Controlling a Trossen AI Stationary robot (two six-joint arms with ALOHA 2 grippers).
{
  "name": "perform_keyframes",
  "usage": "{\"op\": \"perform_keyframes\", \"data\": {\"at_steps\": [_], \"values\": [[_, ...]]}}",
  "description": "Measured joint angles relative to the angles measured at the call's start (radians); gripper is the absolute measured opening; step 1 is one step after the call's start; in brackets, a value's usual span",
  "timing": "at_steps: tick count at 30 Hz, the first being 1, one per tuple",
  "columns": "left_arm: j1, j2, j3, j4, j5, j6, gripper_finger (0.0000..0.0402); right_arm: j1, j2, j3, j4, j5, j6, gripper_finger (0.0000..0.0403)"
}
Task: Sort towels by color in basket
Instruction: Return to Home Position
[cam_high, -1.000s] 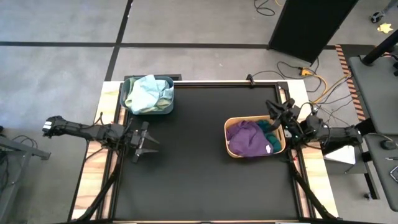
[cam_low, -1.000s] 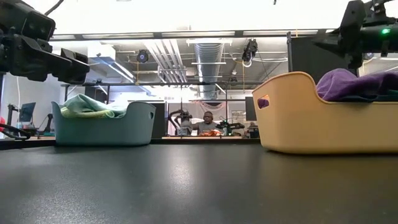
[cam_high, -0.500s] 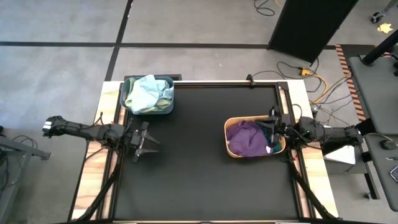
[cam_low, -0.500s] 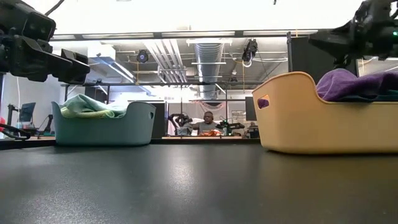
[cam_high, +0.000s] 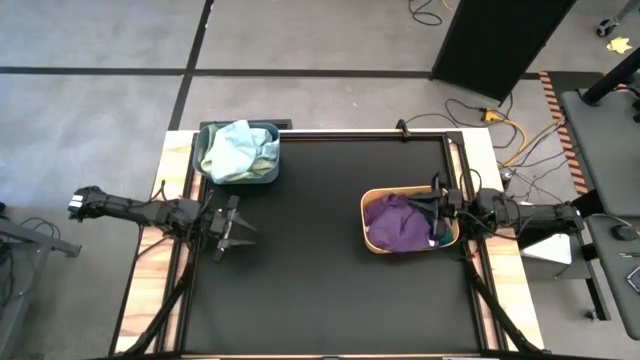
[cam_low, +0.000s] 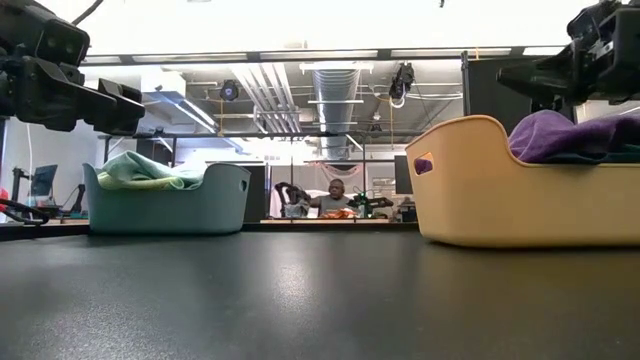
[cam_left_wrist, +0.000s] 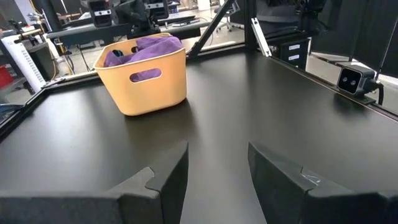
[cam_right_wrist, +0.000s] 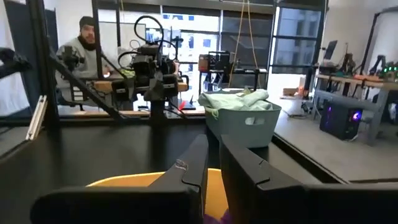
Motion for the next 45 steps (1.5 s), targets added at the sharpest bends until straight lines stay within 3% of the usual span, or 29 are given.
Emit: {"op": "perform_keyframes", "data": {"at_steps": [11, 45], "values": [[0.000, 0.000, 0.000, 0.000, 0.000, 0.000, 0.0152, 0.000, 0.027, 0.000, 0.000, 0.001, 0.107, 0.0034], [0.000, 0.000, 0.000, 0.000, 0.000, 0.000, 0.0152, 0.000, 0.027, 0.000, 0.001, 0.003, 0.105, 0.0034]]}}
